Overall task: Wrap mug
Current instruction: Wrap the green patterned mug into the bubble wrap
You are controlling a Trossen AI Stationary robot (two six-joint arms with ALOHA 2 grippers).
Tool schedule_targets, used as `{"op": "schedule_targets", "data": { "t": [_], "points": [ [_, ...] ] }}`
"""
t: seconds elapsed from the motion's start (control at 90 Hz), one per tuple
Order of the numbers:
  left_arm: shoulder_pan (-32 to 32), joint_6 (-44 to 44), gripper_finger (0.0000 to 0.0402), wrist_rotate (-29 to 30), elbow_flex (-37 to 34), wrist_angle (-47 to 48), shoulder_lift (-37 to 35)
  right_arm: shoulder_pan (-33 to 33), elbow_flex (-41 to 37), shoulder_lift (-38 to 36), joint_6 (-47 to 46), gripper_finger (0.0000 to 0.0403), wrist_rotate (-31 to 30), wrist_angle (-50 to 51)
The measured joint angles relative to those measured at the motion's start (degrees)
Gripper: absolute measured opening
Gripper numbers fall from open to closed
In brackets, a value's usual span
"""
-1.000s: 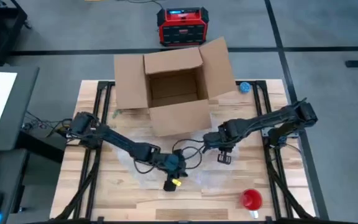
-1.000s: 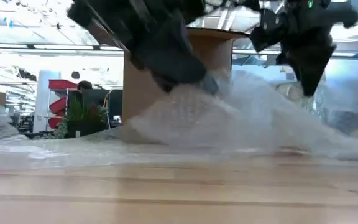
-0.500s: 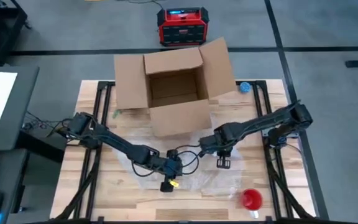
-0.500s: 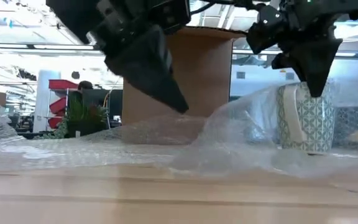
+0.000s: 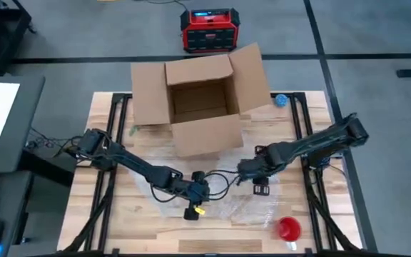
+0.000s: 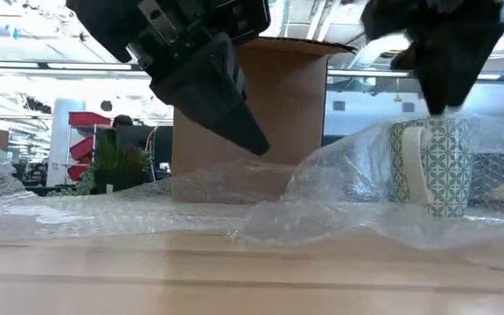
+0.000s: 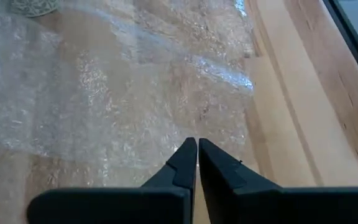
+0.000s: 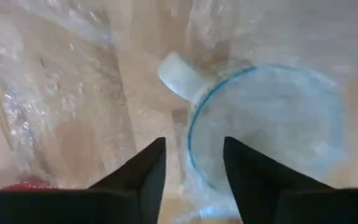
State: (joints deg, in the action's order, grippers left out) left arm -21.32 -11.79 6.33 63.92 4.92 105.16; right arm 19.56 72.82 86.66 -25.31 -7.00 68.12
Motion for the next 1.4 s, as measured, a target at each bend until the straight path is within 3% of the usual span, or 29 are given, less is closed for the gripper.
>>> {"op": "schedule_targets", "data": {
  "t": [0.144,0.378,0.578,1.044,1.4],
  "points": [
    [0.0,0.9,0.0,0.0,0.0,0.0,0.0,7.8,0.0,-4.3,-4.5,0.0164,-8.1,-5.4],
    [0.0,2.0,0.0,0.1,0.1,-3.0,-0.3,21.7,0.0,-6.8,-2.2,0.0162,-20.2,-23.5],
    [-0.1,1.1,0.0,0.1,0.1,-3.6,-0.3,24.8,0.0,-2.3,-9.1,0.0162,-18.3,-25.5],
    [-1.2,1.0,0.0,0.1,0.1,-2.6,-0.3,25.0,0.0,21.8,-11.4,0.0162,-7.9,-43.8],
    [-1.2,1.0,0.0,0.2,0.1,-2.8,-0.3,24.9,0.0,29.2,-15.3,0.0172,-8.0,-46.4]
  ]
}}
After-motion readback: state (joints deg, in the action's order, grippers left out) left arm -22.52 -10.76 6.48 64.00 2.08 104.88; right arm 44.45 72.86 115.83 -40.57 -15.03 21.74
